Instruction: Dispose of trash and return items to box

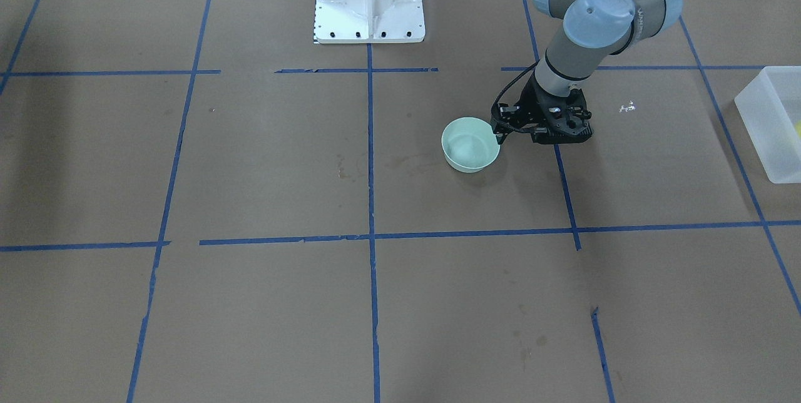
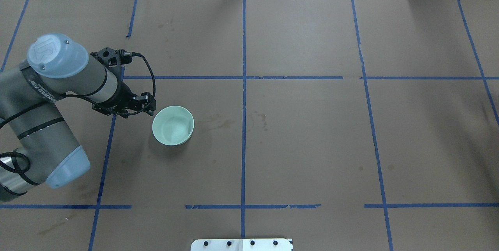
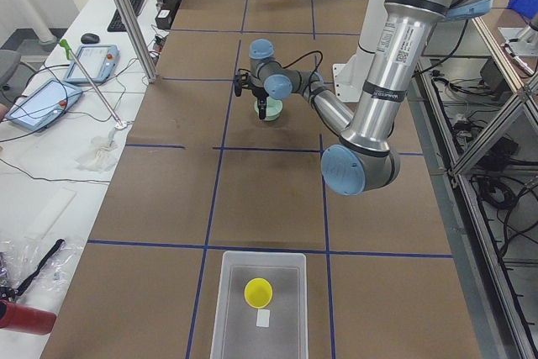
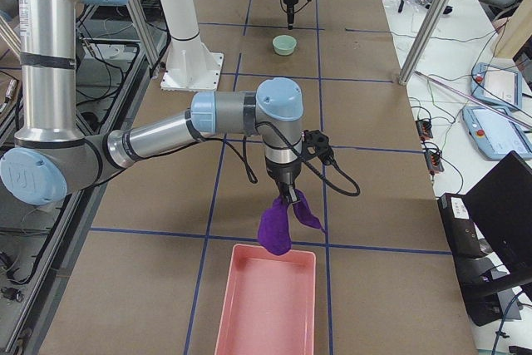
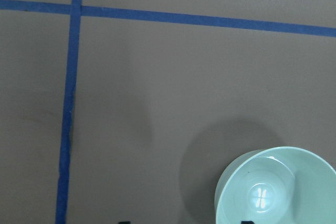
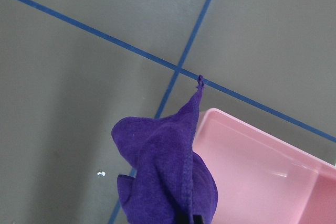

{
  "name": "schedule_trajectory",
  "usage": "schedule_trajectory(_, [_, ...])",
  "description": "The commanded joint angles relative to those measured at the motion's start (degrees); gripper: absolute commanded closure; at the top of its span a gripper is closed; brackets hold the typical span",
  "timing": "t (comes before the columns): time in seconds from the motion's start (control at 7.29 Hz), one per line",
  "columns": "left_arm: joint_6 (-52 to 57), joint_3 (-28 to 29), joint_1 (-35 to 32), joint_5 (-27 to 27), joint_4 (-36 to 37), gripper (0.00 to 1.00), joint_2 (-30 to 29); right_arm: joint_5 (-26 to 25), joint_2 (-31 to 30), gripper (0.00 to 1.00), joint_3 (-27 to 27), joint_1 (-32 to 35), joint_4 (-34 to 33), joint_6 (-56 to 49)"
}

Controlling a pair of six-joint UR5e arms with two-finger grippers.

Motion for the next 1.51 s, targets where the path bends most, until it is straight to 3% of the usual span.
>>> schedule_trajectory(0.0, [0.0, 0.9, 0.2, 0.0, 0.0, 0.24, -0.5, -4.4, 0.1, 1.0, -2.1, 7.1, -3.0, -10.9])
schedule_trajectory(0.27, [-0.1, 1.3, 0.3, 0.0, 0.0, 0.24, -1.5, -5.3, 0.4, 1.0, -8.6, 7.4, -1.6, -13.6])
schedule_trajectory(0.55, [-0.1, 2.2, 0.3, 0.0, 0.0, 0.24, -1.9, -5.4, 0.4, 1.0, -17.1, 7.4, 8.2, -13.4])
schedule_trajectory(1.1, [0.0, 5.2, 4.2, 1.3, -0.2, 0.25, -2.3, -5.4, -0.4, 1.0, -20.6, 6.9, 9.4, -13.4])
schedule_trajectory(1.37, [-0.1, 5.1, 4.6, 1.2, -0.2, 0.4, -2.4, -5.5, -0.5, 0.95, -21.5, 5.7, 9.5, -13.3])
